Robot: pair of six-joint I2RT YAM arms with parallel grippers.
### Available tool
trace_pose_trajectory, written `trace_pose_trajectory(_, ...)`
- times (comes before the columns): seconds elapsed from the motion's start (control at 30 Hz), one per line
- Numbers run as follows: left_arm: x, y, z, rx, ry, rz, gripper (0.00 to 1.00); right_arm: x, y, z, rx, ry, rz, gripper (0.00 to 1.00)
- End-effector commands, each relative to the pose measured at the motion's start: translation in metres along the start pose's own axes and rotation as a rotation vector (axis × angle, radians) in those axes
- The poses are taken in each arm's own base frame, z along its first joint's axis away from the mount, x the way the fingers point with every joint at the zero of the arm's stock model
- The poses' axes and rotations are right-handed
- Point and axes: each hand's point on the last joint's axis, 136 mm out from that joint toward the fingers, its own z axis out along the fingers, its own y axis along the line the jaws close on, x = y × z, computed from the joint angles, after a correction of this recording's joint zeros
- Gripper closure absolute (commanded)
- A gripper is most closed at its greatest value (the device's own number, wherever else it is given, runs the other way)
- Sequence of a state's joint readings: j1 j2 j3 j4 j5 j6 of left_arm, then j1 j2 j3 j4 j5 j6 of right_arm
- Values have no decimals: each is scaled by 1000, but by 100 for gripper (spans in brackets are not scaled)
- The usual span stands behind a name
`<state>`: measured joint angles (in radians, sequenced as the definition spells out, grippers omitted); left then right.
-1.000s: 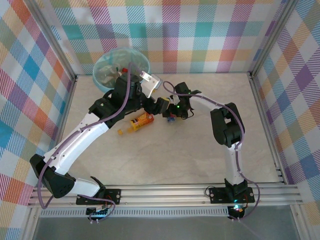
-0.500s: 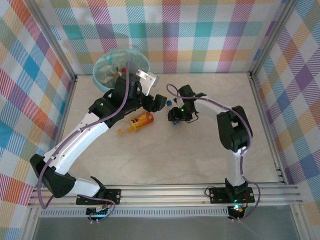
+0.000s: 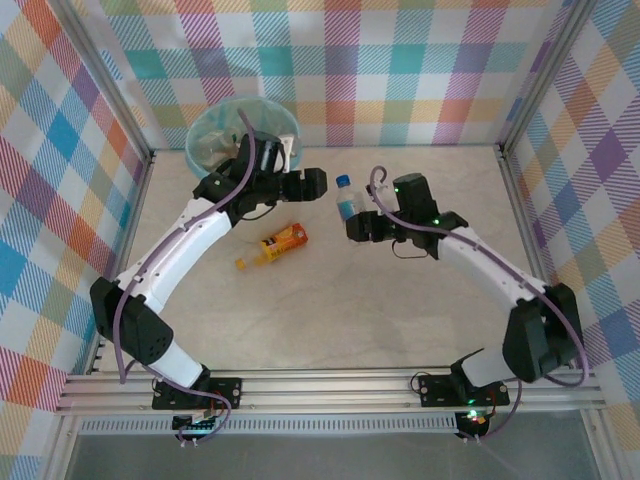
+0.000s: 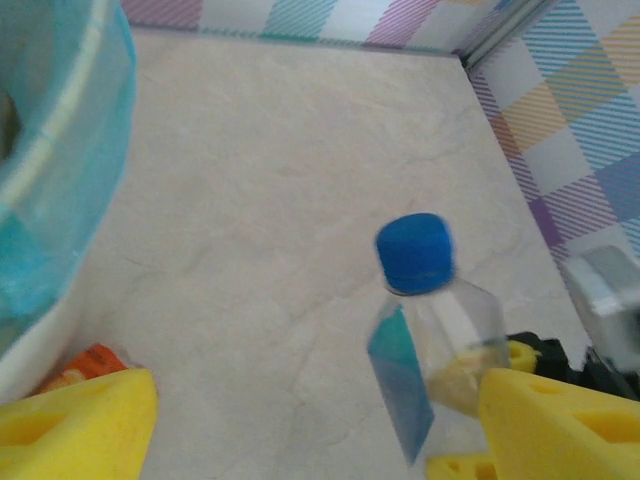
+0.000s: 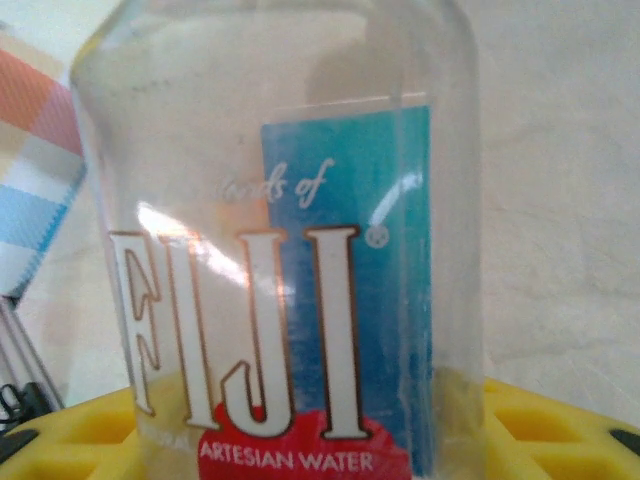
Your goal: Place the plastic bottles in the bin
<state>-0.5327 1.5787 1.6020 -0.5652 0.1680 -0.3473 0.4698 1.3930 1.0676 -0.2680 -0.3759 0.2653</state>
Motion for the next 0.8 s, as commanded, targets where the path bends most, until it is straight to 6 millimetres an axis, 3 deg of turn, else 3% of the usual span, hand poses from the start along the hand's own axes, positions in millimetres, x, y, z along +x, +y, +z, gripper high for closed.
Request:
trace_pose_trajectory(0.0, -22, -24, -6, 130, -38, -86, 19, -21, 34, -18, -126, -127, -103, 44)
trace_pose_trajectory(0.3, -28, -57, -10, 340, -10, -116, 24, -24, 54, -27, -186, -168, -162, 44)
trace_pose_trajectory(0.6, -22, -64, -10, 382, 15, -109, 27, -24, 68, -26, -249, -156, -184, 44)
trace_pose_trajectory(0.77, -22, -63, -8, 379, 17, -105, 43, -21, 81, -25, -303, -129, -211, 43)
